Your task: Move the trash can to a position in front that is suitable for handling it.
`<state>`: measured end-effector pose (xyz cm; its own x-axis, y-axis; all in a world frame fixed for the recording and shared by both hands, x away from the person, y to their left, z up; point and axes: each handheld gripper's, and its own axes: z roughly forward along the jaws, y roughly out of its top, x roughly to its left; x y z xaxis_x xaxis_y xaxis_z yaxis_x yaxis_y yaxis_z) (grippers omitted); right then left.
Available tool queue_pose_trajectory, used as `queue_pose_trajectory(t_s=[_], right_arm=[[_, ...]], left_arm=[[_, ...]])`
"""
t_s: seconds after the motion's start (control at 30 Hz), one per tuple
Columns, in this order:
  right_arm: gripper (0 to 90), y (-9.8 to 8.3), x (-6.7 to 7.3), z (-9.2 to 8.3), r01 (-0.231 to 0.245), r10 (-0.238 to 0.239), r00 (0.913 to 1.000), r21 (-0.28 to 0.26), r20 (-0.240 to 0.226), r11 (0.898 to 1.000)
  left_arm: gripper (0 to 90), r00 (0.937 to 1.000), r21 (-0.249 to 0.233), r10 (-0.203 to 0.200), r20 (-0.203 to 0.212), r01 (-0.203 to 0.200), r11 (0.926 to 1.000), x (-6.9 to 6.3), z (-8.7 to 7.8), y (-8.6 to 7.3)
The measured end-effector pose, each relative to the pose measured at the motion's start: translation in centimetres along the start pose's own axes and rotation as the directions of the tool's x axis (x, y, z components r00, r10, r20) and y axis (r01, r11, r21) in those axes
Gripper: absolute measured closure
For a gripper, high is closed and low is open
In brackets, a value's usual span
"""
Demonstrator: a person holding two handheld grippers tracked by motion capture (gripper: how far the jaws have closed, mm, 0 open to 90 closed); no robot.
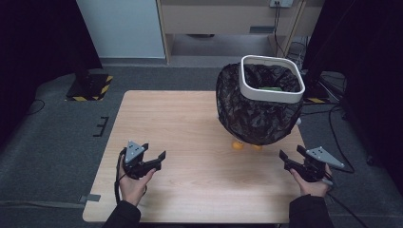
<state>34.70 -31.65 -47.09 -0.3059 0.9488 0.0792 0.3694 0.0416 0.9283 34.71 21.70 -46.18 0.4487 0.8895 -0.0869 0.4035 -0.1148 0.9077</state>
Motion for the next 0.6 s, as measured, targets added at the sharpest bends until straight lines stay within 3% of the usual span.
queue_pose_trajectory(t_s=[0.6], right_arm=[[29.9,1.3,-0.4,-0.1,-0.003,0.004,0.9998,-0.042,0.02,0.999]], left_arm=[[25.0,0.997,-0.061,0.068,0.037,-0.066,0.9959,-2.8,2.2,4.5]])
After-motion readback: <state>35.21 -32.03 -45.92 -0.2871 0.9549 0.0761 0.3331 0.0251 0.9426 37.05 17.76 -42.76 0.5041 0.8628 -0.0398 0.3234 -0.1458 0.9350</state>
